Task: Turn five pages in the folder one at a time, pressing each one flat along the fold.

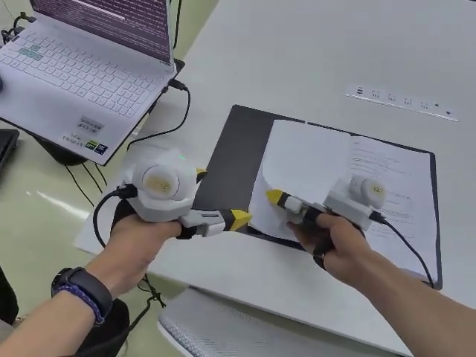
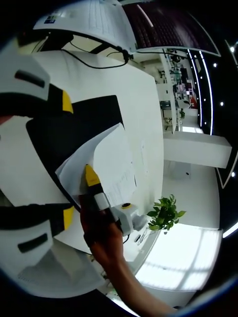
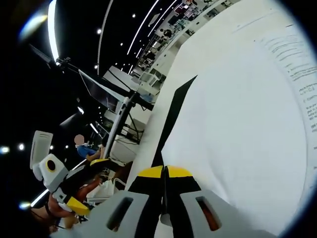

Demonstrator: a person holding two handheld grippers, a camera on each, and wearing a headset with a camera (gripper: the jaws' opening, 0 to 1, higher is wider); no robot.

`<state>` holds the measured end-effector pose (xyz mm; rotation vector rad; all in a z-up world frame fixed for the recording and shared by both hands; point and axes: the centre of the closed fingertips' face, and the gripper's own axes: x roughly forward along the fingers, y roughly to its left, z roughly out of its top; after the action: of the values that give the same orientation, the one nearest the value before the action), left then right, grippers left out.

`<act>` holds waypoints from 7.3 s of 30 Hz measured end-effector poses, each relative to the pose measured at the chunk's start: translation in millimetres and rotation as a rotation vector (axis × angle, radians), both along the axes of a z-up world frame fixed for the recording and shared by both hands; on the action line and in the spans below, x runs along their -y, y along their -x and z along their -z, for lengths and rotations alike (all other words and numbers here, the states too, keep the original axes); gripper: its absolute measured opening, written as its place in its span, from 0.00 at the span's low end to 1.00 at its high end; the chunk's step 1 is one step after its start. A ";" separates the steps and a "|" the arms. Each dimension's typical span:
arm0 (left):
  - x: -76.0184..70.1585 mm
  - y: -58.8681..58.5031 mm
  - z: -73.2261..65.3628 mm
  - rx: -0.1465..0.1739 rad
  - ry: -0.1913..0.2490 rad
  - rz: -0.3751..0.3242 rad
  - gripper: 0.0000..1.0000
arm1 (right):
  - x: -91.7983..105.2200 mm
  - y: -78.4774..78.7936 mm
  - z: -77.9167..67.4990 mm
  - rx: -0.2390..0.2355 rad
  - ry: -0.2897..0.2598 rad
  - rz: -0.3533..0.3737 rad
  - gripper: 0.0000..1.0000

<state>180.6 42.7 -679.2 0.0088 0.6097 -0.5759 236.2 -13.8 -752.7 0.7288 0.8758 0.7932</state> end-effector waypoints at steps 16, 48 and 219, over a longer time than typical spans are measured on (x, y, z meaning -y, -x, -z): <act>-4.1 -9.9 5.3 -0.015 0.016 -0.010 0.71 | -5.8 -2.8 35.9 -0.079 0.043 0.041 0.00; 29.3 -17.6 45.6 -0.111 0.059 0.034 0.34 | 20.5 27.4 -3.9 0.020 -0.091 -0.012 0.21; 59.1 -23.2 111.9 -0.238 -0.057 0.006 0.00 | 147.8 -156.7 29.5 0.137 0.055 0.443 0.00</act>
<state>203.9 -16.5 -791.1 -0.0038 0.8574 -0.5696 392.9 -161.6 -782.2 0.7744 0.5798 0.4159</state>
